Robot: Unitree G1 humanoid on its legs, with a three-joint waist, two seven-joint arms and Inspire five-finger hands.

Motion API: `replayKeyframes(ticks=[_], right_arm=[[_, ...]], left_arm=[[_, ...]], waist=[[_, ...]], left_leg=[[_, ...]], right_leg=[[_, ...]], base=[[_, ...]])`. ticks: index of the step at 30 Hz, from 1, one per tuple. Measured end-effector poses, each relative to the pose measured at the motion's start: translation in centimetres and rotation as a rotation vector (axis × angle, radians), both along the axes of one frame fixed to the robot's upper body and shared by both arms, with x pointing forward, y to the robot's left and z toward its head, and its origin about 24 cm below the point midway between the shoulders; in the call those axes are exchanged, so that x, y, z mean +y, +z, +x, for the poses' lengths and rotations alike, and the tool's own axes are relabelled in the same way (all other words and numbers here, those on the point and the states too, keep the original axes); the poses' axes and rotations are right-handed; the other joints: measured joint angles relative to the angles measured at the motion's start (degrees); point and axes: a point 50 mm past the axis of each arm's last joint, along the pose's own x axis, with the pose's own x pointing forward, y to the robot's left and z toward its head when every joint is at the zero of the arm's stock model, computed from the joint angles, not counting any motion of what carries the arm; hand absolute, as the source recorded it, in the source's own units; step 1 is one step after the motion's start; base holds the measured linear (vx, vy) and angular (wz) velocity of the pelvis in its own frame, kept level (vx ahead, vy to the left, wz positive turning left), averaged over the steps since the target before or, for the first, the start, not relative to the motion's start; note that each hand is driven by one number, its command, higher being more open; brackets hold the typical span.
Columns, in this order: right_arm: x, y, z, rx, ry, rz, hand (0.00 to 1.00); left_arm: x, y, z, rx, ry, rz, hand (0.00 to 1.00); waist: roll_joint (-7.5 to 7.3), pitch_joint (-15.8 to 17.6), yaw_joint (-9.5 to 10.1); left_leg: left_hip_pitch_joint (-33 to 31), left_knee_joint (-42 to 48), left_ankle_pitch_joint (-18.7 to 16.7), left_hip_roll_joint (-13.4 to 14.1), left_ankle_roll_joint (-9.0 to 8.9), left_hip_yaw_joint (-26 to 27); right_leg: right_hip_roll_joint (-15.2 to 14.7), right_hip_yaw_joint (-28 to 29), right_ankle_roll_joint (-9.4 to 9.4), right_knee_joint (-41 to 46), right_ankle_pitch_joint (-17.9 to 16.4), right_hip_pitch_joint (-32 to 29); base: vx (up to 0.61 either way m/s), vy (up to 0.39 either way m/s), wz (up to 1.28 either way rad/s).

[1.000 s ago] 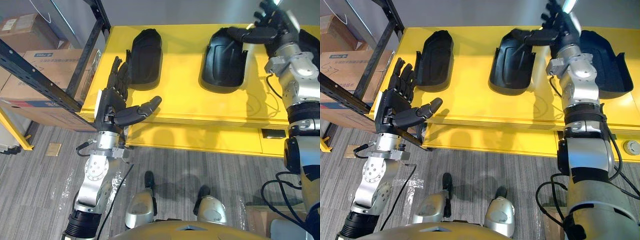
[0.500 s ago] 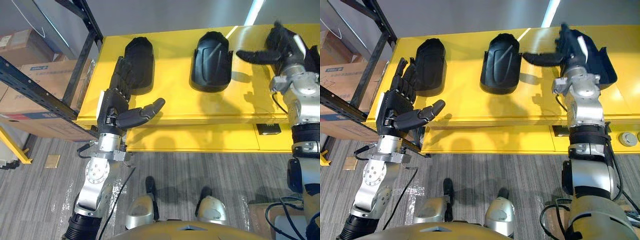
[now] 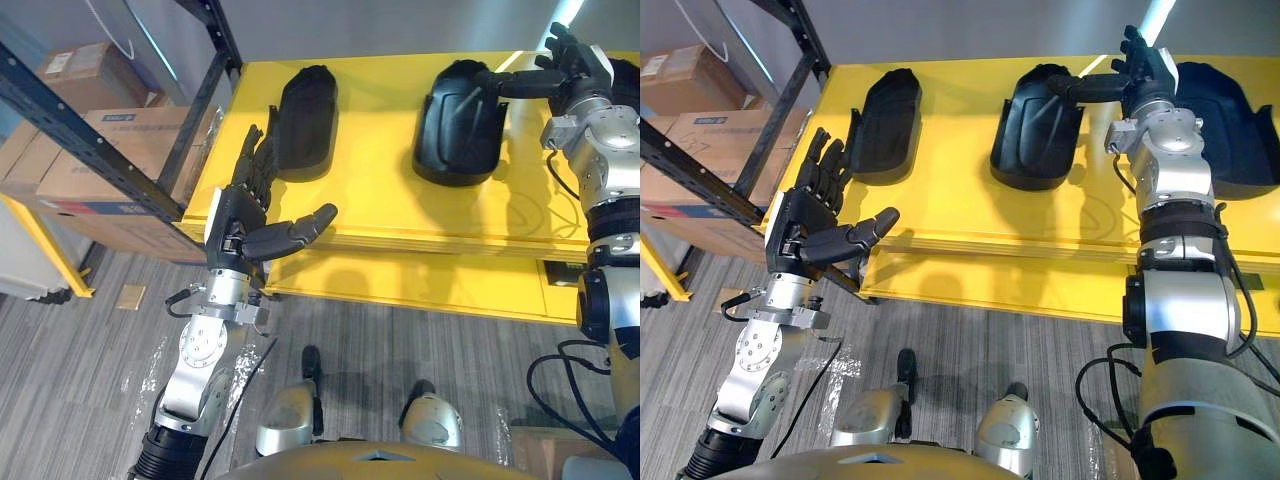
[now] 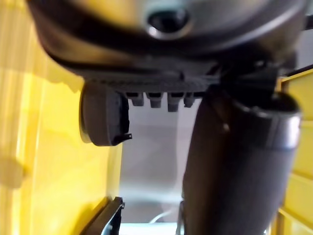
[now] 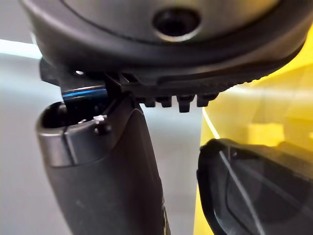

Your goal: Walk over and take three plastic housings, then place them on the shelf

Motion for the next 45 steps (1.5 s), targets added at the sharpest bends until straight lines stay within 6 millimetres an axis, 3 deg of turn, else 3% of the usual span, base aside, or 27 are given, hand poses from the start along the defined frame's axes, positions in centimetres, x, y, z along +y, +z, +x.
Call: replayKeyframes(ticks=[19,39,45], right_arm=[[-0.6,3.7,0.1,-0.058,-0.1,0.081,1.0],[-0.3,4.0,0.2,-0.092,-0.06,0.068,1.0],[-0.2,6.5,-0.8,-0.306,-0.196,-0.047,1.0]], left_arm=[[0.9,0.2,0.6,-0.013,0.05,0.018,1.0],[2.0,0.7,0.6,-0.049,0.058,0.012,1.0],[2.4,0.6,0.3,-0.057,0.063,0.034,1.0]], waist=[[0.49,4.5,1.86],[0.03,5.0,3.82],[-1.0,5.6,3.18]], left_leg=[[-3.4,0.1,1.6,-0.8,-0.39,-2.7],[-4.5,0.1,2.0,-0.5,-0.6,-3.6],[-4.4,0.1,2.0,-0.4,-0.6,-3.6]], right_leg=[[-2.3,-1.7,-0.71,7.2,-3.9,-4.5],[-2.4,-2.5,-1.05,8.8,-5.1,-5.7],[-2.2,-2.6,-0.74,8.0,-4.8,-5.4]], base=[[0.01,-0.039,0.08],[0.0,-0.021,0.02],[0.01,-0.001,0.0]])
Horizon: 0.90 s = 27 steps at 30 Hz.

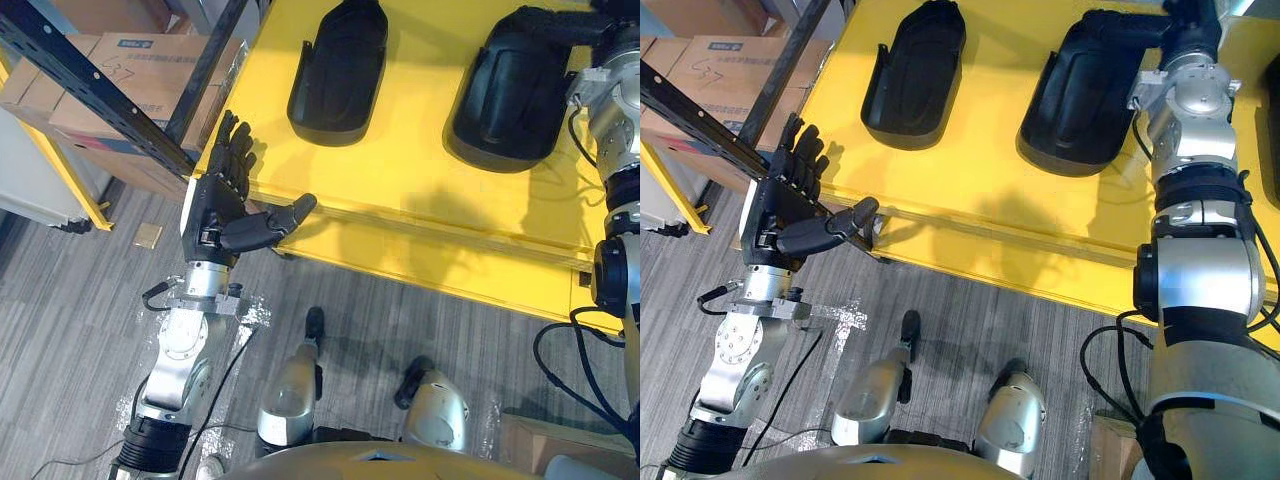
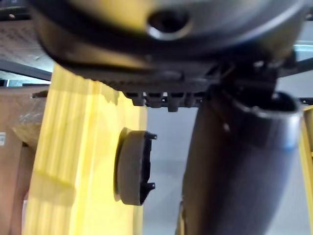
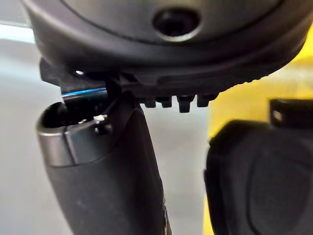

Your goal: Walk over and take three plastic housings, then place them on the shelf

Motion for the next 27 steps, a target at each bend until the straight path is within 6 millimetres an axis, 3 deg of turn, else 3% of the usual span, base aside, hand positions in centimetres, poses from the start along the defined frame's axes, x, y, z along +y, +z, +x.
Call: replayKeyframes(ticks=[2,4,6,8,10,12,13,14,18,21,24,27], right_arm=[[0.7,2.3,-1.2,-0.153,-0.021,-0.039,1.0],[2.0,4.9,-4.7,-0.429,0.007,-0.115,1.0],[3.4,5.3,-7.3,-0.579,0.063,-0.169,1.0],[4.8,3.3,-9.2,-0.642,0.109,-0.22,1.0],[6.0,-0.1,-10.4,-0.627,0.143,-0.227,1.0],[6.8,-5.3,-11.5,-0.515,0.185,-0.183,1.0],[6.8,-6.3,-11.8,-0.489,0.191,-0.165,1.0],[6.7,-8.7,-12.8,-0.422,0.196,-0.125,1.0],[6.5,-14.0,-15.7,-0.223,0.226,-0.064,1.0],[6.7,-16.7,-16.9,-0.128,0.251,0.01,1.0],[7.1,-18.5,-17.6,-0.073,0.245,0.071,1.0],[7.6,-18.8,-18.2,-0.068,0.265,0.094,1.0]], left_arm=[[0.1,-0.2,-0.3,0.009,0.003,-0.003,1.0],[-0.1,0.0,-0.7,-0.005,-0.003,-0.012,1.0],[-0.2,0.5,-0.8,-0.026,-0.006,-0.019,1.0],[-0.3,1.2,-1.1,-0.057,-0.012,-0.021,1.0],[-0.3,2.0,-1.4,-0.097,-0.021,-0.024,1.0],[-0.6,2.6,-1.7,-0.128,-0.056,-0.024,1.0],[-0.7,2.7,-1.8,-0.134,-0.063,-0.023,1.0],[-1.0,3.0,-1.9,-0.14,-0.094,-0.037,1.0],[-2.1,2.2,-2.0,-0.063,-0.151,-0.125,1.0],[-3.3,1.4,-2.0,0.007,-0.182,-0.154,1.0],[-3.9,0.9,-2.1,0.038,-0.179,-0.183,1.0],[-3.9,-0.1,-2.2,0.087,-0.124,-0.168,1.0]], waist=[[-0.01,0.0,-0.45],[-0.02,0.0,-0.71],[-0.45,-0.2,-1.19],[-1.78,-1.2,-1.94],[-3.88,-3.3,-2.72],[-6.09,-6.6,-4.42],[-6.39,-7.1,-4.92],[-6.71,-8.2,-6.09],[-6.04,-10.6,-8.75],[-5.65,-11.5,-9.96],[-5.85,-11.9,-10.18],[-5.54,-12.7,-10.93]], left_leg=[[0.0,0.0,0.0,-0.1,0.05,0.2],[0.7,0.0,-0.4,0.0,0.19,1.1],[1.9,0.0,-1.0,0.0,0.46,1.9],[3.3,0.0,-1.8,0.1,0.72,3.1],[4.1,-0.1,-2.9,0.4,0.72,5.2],[5.0,-0.3,-4.4,0.8,0.67,8.0],[5.4,-0.3,-4.8,0.8,0.47,8.7],[6.4,-0.3,-5.4,0.9,0.71,10.4],[8.7,-0.3,-6.7,0.9,0.79,14.3],[9.5,-0.3,-7.4,1.5,0.49,16.4],[10.1,-0.2,-7.7,2.1,0.07,17.9],[10.2,0.0,-8.0,2.8,-0.18,19.2]], right_leg=[[0.1,0.0,0.31,-1.2,0.7,0.4],[0.8,0.1,0.63,-3.9,2.0,1.9],[1.2,0.4,1.07,-6.1,3.0,3.6],[1.8,1.1,1.38,-8.4,3.9,5.2],[2.5,2.7,1.63,-10.6,4.9,5.6],[3.4,4.9,2.03,-13.8,6.3,6.2],[3.6,5.3,2.07,-14.7,6.8,6.5],[4.0,6.7,2.26,-16.6,7.8,7.3],[4.3,10.0,2.76,-19.8,9.6,8.5],[5.2,11.7,2.55,-21.8,10.7,8.8],[6.3,13.0,2.27,-22.9,11.2,8.8],[6.9,14.3,2.25,-23.4,11.6,8.2]], base=[[0.04,0.018,-0.03],[0.05,0.038,-0.1],[0.06,0.033,-0.16],[0.06,0.03,-0.31],[0.06,0.016,-0.48],[0.06,0.007,-0.55],[0.06,0.029,-0.64],[0.05,0.032,-0.53],[0.06,0.036,-0.5],[0.03,0.015,-0.4],[0.02,-0.012,-0.27],[0.02,-0.015,-0.22]])
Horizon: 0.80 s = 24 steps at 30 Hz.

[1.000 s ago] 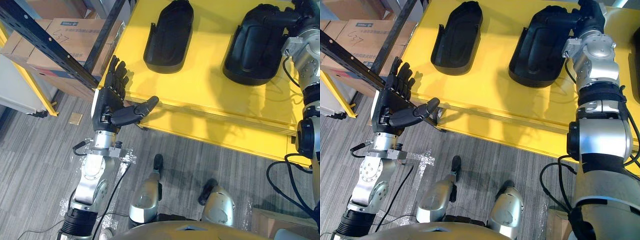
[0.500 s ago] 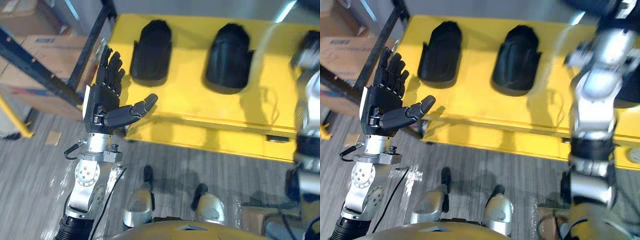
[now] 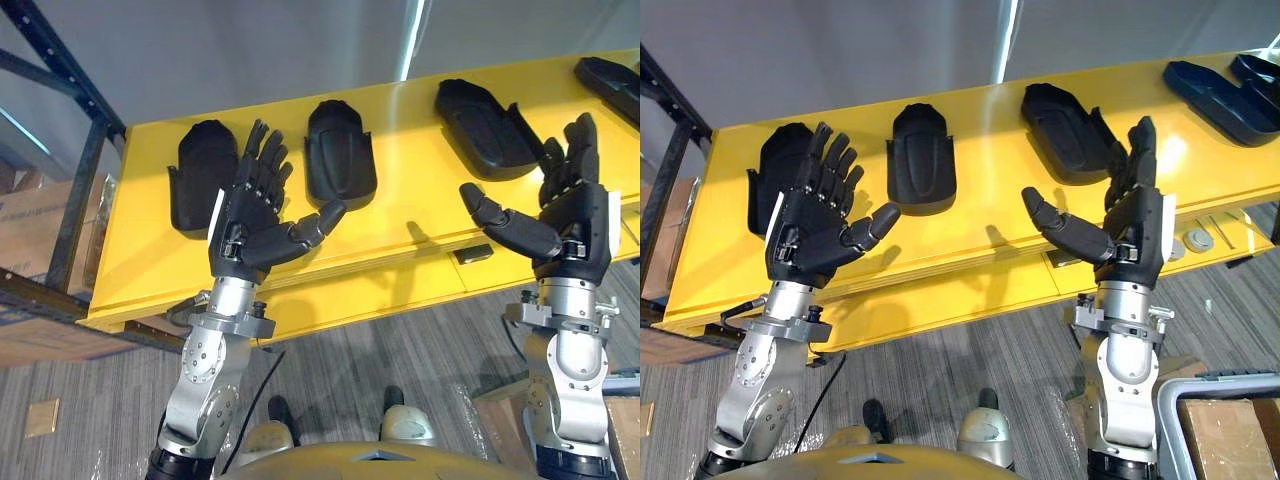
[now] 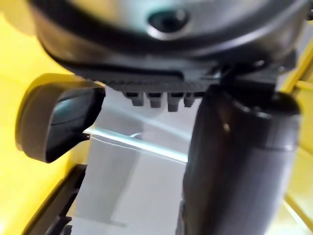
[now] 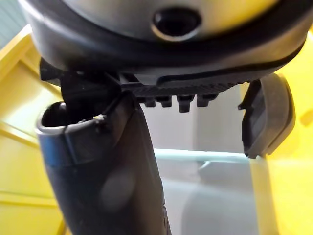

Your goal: Walk over and take three plastic housings, then place them on the shelf

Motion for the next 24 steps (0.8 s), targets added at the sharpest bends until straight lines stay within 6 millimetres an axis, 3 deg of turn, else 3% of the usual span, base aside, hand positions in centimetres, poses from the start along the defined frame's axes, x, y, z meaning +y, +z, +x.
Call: replayKeyframes(ticks=[6,10,14,24], right_arm=[[0.3,0.6,-0.9,-0.042,0.024,-0.002,1.0],[0.3,0.6,-0.9,-0.041,0.024,0.0,1.0],[0.7,0.4,-0.8,-0.037,0.045,0.015,1.0],[1.1,-0.1,-0.9,-0.016,0.064,0.056,1.0]], left_arm=[[0.1,-1.4,0.4,0.085,0.102,0.047,1.0],[-0.1,-1.2,0.6,0.079,0.181,0.075,1.0],[-1.0,-0.8,2.3,0.059,0.226,0.161,1.0],[-2.4,-2.6,3.3,0.144,0.242,0.316,1.0]], waist=[[-0.27,-0.4,-0.72],[-0.28,-0.4,-0.95],[-0.31,-0.4,-1.12],[-0.39,-0.3,-2.05]], left_leg=[[-0.2,0.0,-0.4,0.1,-0.24,2.1],[-0.7,0.1,-0.7,0.1,-0.17,2.4],[-2.5,2.7,-1.8,0.6,-0.1,2.6],[-3.1,6.1,-4.4,1.2,-0.38,4.4]], right_leg=[[0.5,2.0,-0.06,-0.4,0.6,-1.4],[0.6,2.5,0.02,-1.0,0.9,-1.9],[0.7,3.1,0.11,-1.0,1.2,-2.9],[1.0,5.0,0.14,-1.0,1.2,-3.2]], base=[[0.0,0.005,-0.19],[0.0,0.0,-0.05],[0.01,-0.003,-0.03],[0.0,0.001,-0.1]])
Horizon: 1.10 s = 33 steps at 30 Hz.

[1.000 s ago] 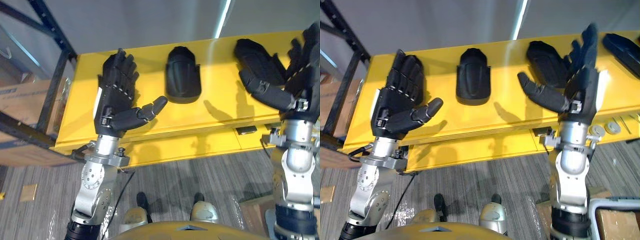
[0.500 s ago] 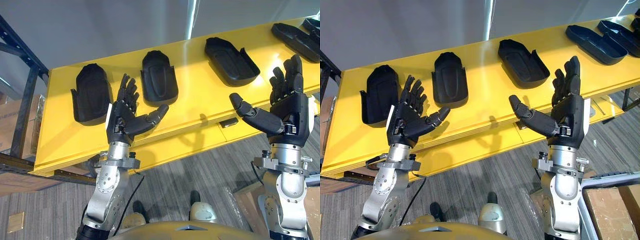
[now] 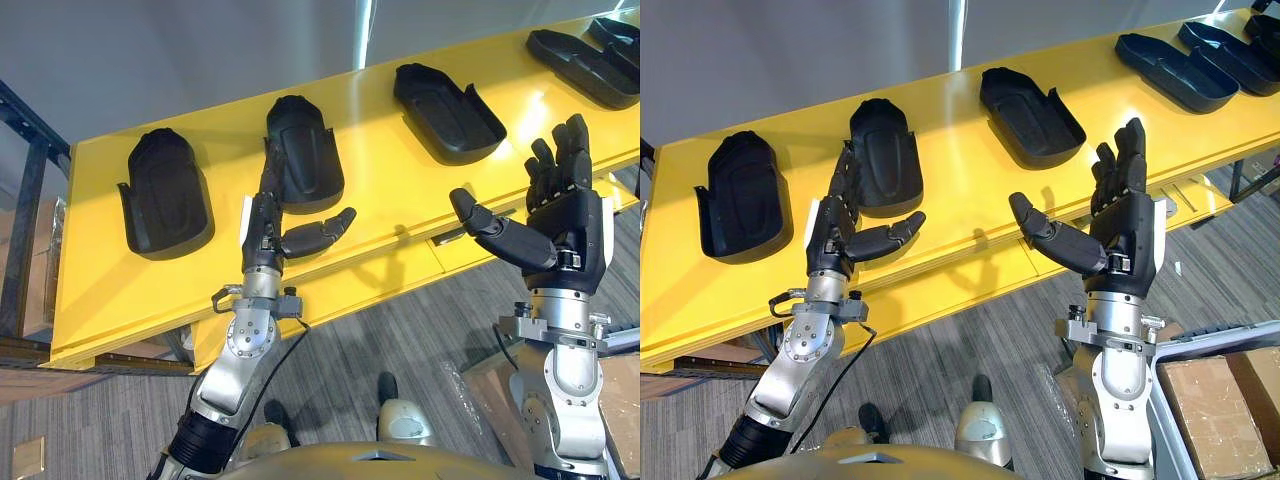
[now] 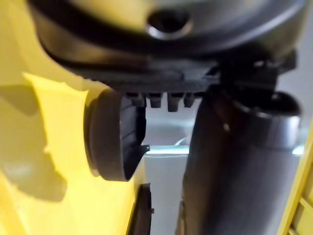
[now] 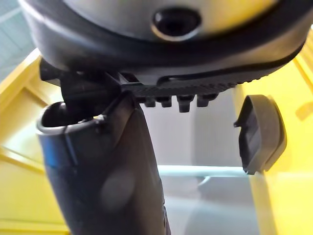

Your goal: Walk over and take three plastic housings, then place them on the shelf

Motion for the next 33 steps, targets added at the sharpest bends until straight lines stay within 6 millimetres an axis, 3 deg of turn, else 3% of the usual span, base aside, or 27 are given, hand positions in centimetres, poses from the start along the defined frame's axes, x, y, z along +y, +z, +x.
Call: replayKeyframes(ticks=[5,12,17,24,28,33], right_arm=[[0.0,-0.2,-0.2,0.011,0.013,0.008,1.0],[0.1,-0.3,-0.2,0.011,0.02,0.014,1.0],[0.7,-0.5,-0.1,0.014,0.039,0.032,1.0],[1.5,-0.8,0.0,0.022,0.066,0.057,1.0],[1.7,-0.9,0.0,0.028,0.073,0.061,1.0],[1.6,-1.3,-0.3,0.047,0.068,0.062,1.0]], left_arm=[[0.5,-0.7,0.3,0.017,0.102,0.07,1.0],[0.9,1.3,0.5,-0.144,0.277,-0.023,1.0],[0.4,2.7,0.3,-0.252,0.253,-0.089,1.0],[-1.7,6.8,-1.9,-0.485,0.076,-0.149,1.0],[-2.1,6.1,-1.5,-0.406,0.062,-0.097,1.0],[-1.3,4.4,-1.5,-0.303,0.123,-0.08,1.0]], waist=[[-0.05,0.0,-0.79],[-0.15,0.1,-1.21],[-0.24,0.1,-1.2],[-0.2,0.1,-1.2],[-0.18,0.1,-1.24],[-0.17,0.1,-1.15]], left_leg=[[-0.3,0.7,-0.4,0.1,-0.01,0.2],[-0.8,0.8,-0.4,0.1,-0.01,0.2],[-0.8,0.8,-0.5,0.1,-0.01,0.2],[-0.8,0.7,-0.6,-0.1,0.05,0.0],[-0.7,0.5,-0.5,-0.1,0.1,-0.5],[-0.8,0.5,-0.4,-0.2,0.18,-0.8]], right_leg=[[0.0,0.3,0.01,0.0,0.0,-0.1],[0.0,0.3,0.01,0.0,0.0,-0.6],[0.0,0.3,0.03,0.0,0.0,-0.6],[-0.2,0.2,0.06,0.0,0.0,-0.5],[-0.2,-0.3,0.07,0.0,-0.1,-0.1],[-0.2,-0.5,0.06,0.0,-0.1,-0.1]], base=[[0.0,0.002,-0.03],[0.0,0.0,0.0],[0.0,0.0,0.0],[0.0,-0.001,0.0],[-0.02,-0.005,0.06],[0.0,0.0,0.01]])
